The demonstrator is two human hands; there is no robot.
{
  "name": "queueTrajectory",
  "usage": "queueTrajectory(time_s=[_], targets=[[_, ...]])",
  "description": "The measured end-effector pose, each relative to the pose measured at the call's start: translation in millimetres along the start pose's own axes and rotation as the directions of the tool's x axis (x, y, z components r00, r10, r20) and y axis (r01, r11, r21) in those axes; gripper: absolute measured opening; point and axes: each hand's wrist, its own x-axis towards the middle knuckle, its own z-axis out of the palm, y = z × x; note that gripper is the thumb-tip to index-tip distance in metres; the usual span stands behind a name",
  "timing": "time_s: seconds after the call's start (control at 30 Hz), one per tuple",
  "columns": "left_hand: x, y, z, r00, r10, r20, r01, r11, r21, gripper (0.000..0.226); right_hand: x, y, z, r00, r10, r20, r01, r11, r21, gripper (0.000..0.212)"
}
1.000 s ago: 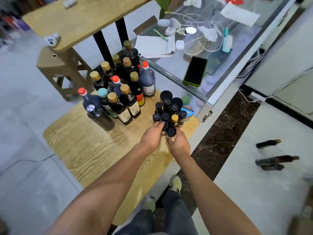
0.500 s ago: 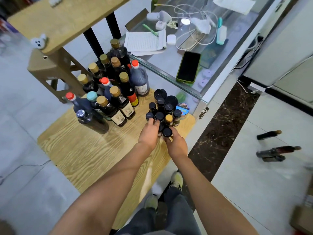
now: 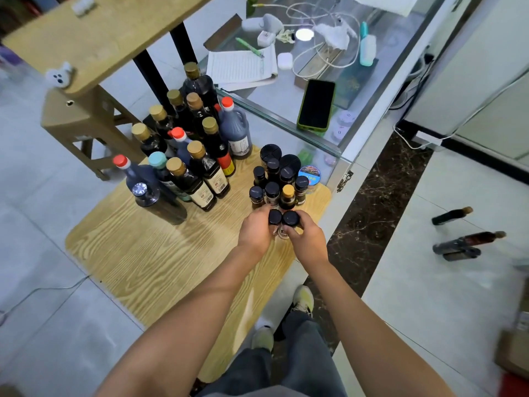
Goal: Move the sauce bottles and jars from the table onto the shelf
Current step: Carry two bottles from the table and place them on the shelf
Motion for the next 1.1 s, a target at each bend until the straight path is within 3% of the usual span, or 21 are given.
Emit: queueTrajectory(time_s=[0.23, 0.53, 0.77, 0.97, 1.1], targets=[[-4, 13, -14, 0.992, 0.052, 0.114, 0.008, 0.881, -0.473, 0.035, -24, -21, -39, 0.99, -0.021, -0.14, 0.04, 0.99, 0.136, 0.032], [-20, 108, -17, 0.942, 0.273, 0.198, -0.101, 0.788, -0.608, 0.033, -83, -41, -125, 0.904, 0.034, -0.427, 0.133, 0.924, 0.357, 0.019], [-69, 225, 3, 0.797, 0.545, 0.261, -0.293, 0.726, -0.622, 0.037, -158, -28, -224, 0.78, 0.086, -0.62, 0.175, 0.921, 0.349, 0.015], [-142, 344, 24, 0.622, 0.721, 0.305, -0.414, 0.633, -0.654, 0.035, -234, -10, -313, 0.598, 0.155, -0.786, 0.247, 0.898, 0.364, 0.022], [-194, 419, 50, 0.537, 0.77, 0.344, -0.404, 0.593, -0.697, 0.039, -292, 7, -373, 0.48, 0.141, -0.866, 0.272, 0.914, 0.3, 0.017]])
